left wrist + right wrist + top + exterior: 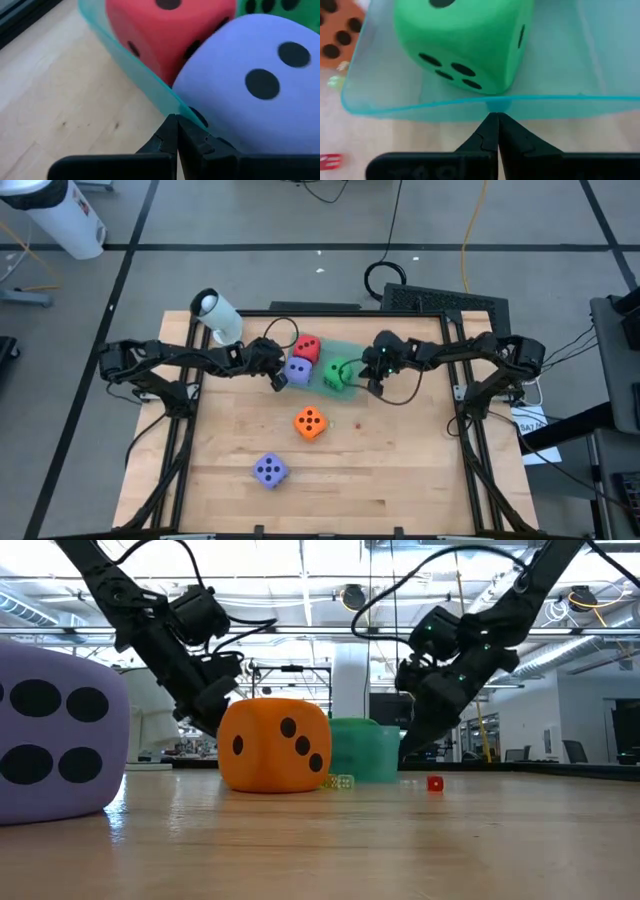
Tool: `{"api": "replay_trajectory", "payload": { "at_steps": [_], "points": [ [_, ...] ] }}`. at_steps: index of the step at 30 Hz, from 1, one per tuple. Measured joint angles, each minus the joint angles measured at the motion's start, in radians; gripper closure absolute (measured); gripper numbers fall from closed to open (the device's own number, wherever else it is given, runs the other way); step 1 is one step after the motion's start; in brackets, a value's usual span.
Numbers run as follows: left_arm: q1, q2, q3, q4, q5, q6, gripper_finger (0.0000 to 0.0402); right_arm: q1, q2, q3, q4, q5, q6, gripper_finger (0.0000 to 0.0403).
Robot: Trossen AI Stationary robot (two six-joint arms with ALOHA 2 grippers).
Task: Pick & Place Dice
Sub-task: Adjust the light blue bin
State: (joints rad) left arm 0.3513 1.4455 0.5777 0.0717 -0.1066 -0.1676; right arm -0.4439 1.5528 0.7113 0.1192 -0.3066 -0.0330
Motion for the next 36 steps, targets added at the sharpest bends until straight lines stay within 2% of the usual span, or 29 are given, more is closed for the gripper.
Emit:
{"api": "replay_trajectory", "payload": {
  "at_steps": [5,11,22,29,33,36],
  "points": [
    [0.015,0.007,0.0,0.013,-0.005,0.025,0.0396,-0.059,0.001,0.0,0.011,-0.045,-0.005,0.0403],
    [0.019,-0.032,0.0,0.005,-0.021,0.063,0.0399,-0.059,-0.013,0.0,-0.003,-0.088,0.02,0.0403],
    [0.018,-0.178,0.0,-0.096,0.024,0.114,0.0397,-0.058,-0.142,0.002,-0.069,-0.087,0.021,0.0403],
    [0.017,-0.158,0.002,-0.122,0.061,0.102,0.0398,-0.018,-0.124,0.002,-0.077,-0.083,0.027,0.0403],
    [0.0,-0.148,0.002,-0.116,0.06,0.099,0.0394,0.01,-0.113,0.003,-0.072,-0.018,0.044,0.0403],
    [-0.015,-0.15,0.002,-0.117,0.057,0.143,0.0398,0.022,-0.116,0.003,-0.068,-0.012,0.029,0.0403]
  ]
}}
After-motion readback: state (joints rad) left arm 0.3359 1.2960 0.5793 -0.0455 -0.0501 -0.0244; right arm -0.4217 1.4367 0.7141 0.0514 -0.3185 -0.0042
